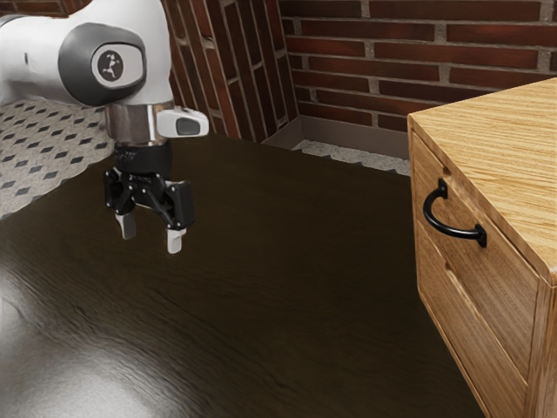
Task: Pull the drawer handle with one arm to open the drawer
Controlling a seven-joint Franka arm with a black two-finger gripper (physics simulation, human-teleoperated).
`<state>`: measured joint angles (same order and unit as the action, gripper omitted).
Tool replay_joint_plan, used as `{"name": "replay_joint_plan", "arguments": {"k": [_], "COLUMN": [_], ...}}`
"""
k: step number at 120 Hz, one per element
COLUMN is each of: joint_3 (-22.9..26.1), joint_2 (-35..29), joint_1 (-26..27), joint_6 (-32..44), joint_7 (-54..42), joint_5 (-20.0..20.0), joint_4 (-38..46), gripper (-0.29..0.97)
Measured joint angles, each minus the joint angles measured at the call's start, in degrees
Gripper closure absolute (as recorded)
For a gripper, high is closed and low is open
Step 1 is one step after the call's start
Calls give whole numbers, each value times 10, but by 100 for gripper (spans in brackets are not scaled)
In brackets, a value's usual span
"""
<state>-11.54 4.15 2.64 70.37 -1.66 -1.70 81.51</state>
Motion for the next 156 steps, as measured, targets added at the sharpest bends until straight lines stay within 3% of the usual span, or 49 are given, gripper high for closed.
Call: {"name": "replay_joint_plan", "arguments": {"k": [32,73,102,156], "joint_3": [0,21,24,26], "joint_2": [0,-29,-22,-9], "joint_1": [19,-5,22,120], "joint_6": [107,112,110,112], "joint_7": [-7,14,167,429], "joint_5": [-1,11,51,70], "joint_4": [1,-91,-88,-87], "gripper": [0,0,0,0]}}
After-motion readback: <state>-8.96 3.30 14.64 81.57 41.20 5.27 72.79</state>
